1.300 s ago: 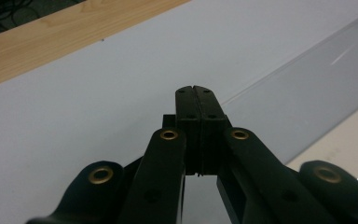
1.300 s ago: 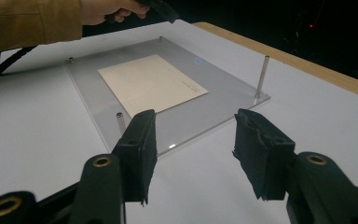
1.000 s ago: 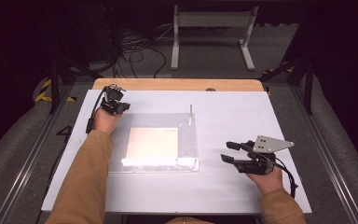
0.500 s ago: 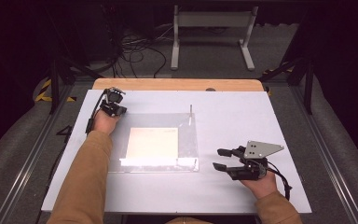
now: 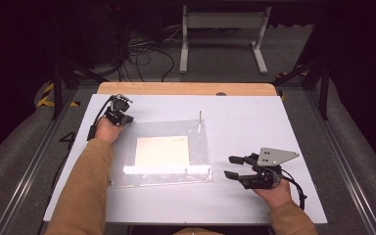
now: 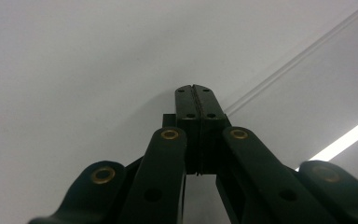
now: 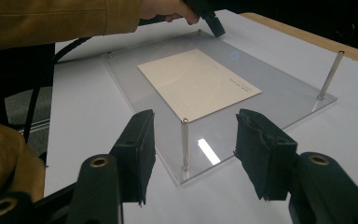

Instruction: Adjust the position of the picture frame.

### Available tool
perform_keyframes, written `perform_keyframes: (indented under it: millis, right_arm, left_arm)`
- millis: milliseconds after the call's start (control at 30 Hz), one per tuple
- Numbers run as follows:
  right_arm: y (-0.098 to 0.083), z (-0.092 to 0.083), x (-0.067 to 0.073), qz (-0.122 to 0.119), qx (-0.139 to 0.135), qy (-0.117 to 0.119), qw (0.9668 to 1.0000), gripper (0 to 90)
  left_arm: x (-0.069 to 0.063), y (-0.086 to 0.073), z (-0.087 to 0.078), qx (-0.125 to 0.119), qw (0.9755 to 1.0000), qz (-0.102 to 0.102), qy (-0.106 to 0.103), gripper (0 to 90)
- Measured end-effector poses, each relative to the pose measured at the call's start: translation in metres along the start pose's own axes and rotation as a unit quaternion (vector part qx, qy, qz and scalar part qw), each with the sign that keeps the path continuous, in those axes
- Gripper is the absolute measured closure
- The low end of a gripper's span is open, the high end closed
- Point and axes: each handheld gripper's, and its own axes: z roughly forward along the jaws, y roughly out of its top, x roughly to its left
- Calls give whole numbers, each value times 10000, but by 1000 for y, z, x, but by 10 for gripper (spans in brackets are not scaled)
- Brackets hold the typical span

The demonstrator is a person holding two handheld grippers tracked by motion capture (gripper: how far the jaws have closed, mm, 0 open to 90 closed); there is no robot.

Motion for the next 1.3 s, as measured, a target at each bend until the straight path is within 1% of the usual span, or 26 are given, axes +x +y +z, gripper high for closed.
perform_keyframes:
  millis: [100, 233, 367, 400, 500, 533, 600, 633, 733, 767, 833, 867, 1000, 1033, 1100, 1167, 1200, 1233, 1300]
  right_arm:
    - [0, 1, 0, -5, 26, -9, 10000, 466]
    - [1, 3, 1, -32, 53, 2, 10000, 466]
    - [1, 4, 3, -17, 135, -26, 9999, 467]
    - [0, 3, 3, -2, 161, -44, 9999, 468]
    - [-2, 1, 3, 72, 302, -194, 9993, 485]
    - [-3, 0, 3, 95, 368, -263, 9989, 495]
    - [-5, -1, 3, 119, 478, -342, 9982, 507]
    - [-8, -2, 2, 151, 534, -358, 9978, 512]
    - [-10, -3, 2, 178, 611, -376, 9973, 518]
    - [-11, -3, 2, 173, 638, -380, 9971, 518]
    - [-12, -4, 3, 177, 677, -368, 9969, 519]
    - [-14, -5, 4, 177, 719, -353, 9966, 519]
    - [-19, -2, 6, 195, 873, -312, 9955, 549]
    - [-20, 0, 6, 184, 928, -314, 9950, 586]
    - [-20, 8, 8, 49, 1070, -447, 9932, 679]
    - [-20, 15, 9, -22, 1193, -514, 9915, 756]
    - [-20, 18, 9, -31, 1252, -520, 9908, 787]
    - [-20, 21, 9, -42, 1313, -510, 9900, 816]
    - [-19, 24, 11, -101, 1401, -626, 9881, 836]
  left_arm:
    - [-1, -6, -3, 11, 9999, 29, -118, 900]
    - [-4, -16, -8, -4, 9995, 6, -305, 900]
    - [-9, -25, -13, -4, 9991, 87, -411, 900]
    - [-9, -27, -14, 1, 9990, 129, -436, 900]
    - [-13, -36, -17, -73, 9983, 89, -566, 900]
    - [-13, -38, -19, -104, 9983, 136, -562, 900]
    - [-15, -45, -20, -154, 9970, 49, -756, 900]
    - [-15, -47, -21, -167, 9967, 32, -796, 900]
    - [-19, -54, -25, -159, 9951, 88, -968, 900]
    - [-20, -56, -26, -151, 9950, 142, -978, 900]
    - [-24, -61, -29, -158, 9946, 185, -1009, 900]
    - [-26, -63, -29, -166, 9945, 172, -1021, 900]
    - [-29, -66, -32, -268, 9948, 198, -958, 898]
    - [-30, -67, -33, -323, 9949, 189, -935, 897]
    - [-32, -67, -37, -382, 9964, 223, -722, 895]
    - [-33, -67, -44, -572, 9956, 203, -718, 880]
    - [-32, -68, -47, -661, 9951, 270, -678, 857]
    - [-34, -68, -50, -745, 9946, 240, -676, 846]
    - [-35, -70, -54, -816, 9940, 207, -692, 841]
